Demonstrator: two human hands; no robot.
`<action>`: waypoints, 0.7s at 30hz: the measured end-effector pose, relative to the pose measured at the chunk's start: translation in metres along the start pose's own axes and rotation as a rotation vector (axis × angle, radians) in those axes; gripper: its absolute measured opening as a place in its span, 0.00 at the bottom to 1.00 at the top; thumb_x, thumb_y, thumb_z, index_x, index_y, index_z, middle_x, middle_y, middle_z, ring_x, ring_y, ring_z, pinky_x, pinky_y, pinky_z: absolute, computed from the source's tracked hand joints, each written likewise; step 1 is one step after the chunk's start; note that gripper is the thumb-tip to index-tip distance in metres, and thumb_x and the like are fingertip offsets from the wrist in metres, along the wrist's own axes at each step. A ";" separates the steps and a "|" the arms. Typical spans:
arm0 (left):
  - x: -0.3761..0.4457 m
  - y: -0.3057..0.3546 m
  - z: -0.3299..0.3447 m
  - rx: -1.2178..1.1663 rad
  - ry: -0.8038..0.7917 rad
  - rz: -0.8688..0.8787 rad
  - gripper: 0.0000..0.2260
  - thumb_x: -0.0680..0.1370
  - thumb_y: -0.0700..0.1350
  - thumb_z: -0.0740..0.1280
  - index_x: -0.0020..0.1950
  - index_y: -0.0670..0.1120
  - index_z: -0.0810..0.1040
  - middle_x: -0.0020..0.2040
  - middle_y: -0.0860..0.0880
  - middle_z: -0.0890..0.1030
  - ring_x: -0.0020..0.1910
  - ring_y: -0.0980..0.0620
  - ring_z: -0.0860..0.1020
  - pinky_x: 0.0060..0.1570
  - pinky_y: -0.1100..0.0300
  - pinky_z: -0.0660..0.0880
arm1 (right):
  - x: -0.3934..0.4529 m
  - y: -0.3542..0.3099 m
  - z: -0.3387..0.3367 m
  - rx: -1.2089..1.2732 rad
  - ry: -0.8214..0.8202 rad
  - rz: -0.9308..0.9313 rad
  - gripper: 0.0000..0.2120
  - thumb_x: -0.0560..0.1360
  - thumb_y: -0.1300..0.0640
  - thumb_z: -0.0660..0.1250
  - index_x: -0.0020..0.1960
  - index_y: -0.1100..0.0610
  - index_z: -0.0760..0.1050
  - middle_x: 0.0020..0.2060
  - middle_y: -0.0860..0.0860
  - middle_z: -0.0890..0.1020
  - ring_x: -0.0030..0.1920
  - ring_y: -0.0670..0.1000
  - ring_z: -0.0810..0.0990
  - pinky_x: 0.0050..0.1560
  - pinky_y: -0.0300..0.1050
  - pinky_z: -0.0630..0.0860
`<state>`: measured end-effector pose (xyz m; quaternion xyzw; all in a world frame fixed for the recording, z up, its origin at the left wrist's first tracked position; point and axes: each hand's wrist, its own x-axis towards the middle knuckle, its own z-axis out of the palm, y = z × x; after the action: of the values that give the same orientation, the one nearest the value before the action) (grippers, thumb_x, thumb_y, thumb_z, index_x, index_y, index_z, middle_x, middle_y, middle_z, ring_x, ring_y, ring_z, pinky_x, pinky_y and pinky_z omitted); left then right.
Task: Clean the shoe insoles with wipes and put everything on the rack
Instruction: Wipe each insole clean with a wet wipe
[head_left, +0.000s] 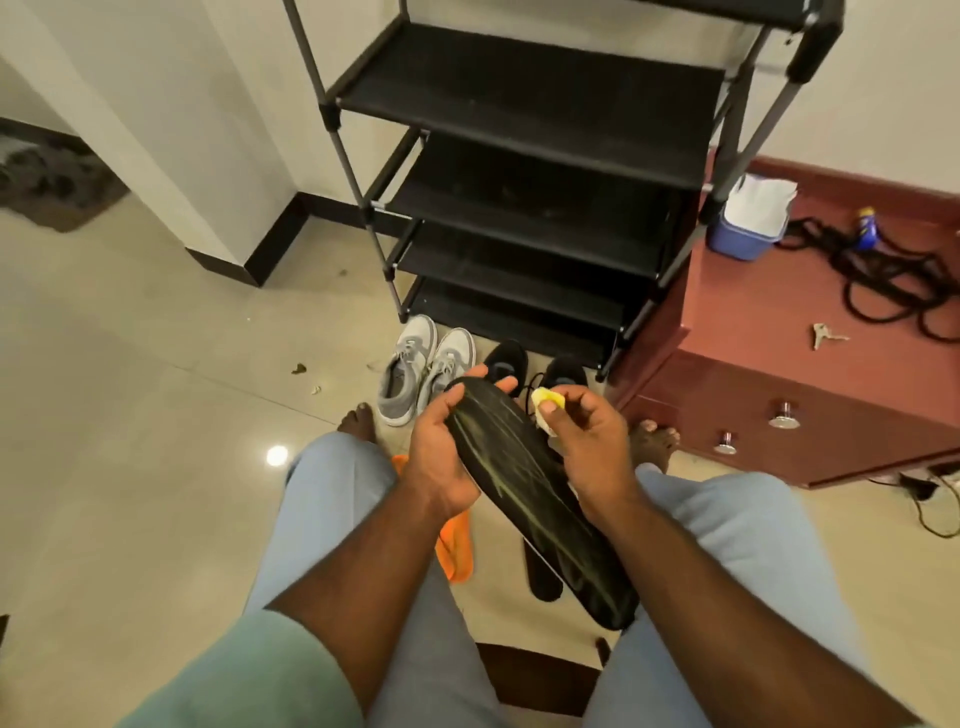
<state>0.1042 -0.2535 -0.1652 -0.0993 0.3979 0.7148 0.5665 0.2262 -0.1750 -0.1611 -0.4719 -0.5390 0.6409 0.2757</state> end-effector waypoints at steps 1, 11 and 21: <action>0.001 -0.001 0.000 -0.013 -0.004 -0.012 0.24 0.80 0.59 0.59 0.69 0.46 0.74 0.61 0.41 0.81 0.63 0.38 0.77 0.67 0.41 0.70 | 0.001 -0.001 -0.001 -0.074 0.001 -0.043 0.04 0.75 0.56 0.70 0.49 0.50 0.79 0.45 0.49 0.83 0.48 0.49 0.82 0.52 0.52 0.79; 0.062 -0.005 -0.006 0.063 -0.014 -0.125 0.22 0.82 0.60 0.52 0.62 0.49 0.78 0.48 0.44 0.84 0.50 0.47 0.84 0.51 0.53 0.79 | 0.033 0.005 0.036 -0.566 -0.108 -0.511 0.09 0.73 0.63 0.67 0.52 0.58 0.81 0.47 0.50 0.80 0.50 0.45 0.77 0.54 0.35 0.72; 0.093 -0.022 -0.017 0.061 0.069 -0.280 0.23 0.82 0.60 0.56 0.59 0.47 0.84 0.56 0.43 0.83 0.54 0.47 0.83 0.52 0.54 0.78 | 0.076 0.023 0.049 -0.841 -0.072 -0.464 0.11 0.75 0.65 0.63 0.55 0.59 0.79 0.49 0.53 0.79 0.51 0.52 0.75 0.56 0.43 0.71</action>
<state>0.0871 -0.1965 -0.2419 -0.1611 0.4208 0.6124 0.6495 0.1553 -0.1363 -0.2074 -0.3875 -0.8517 0.3048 0.1777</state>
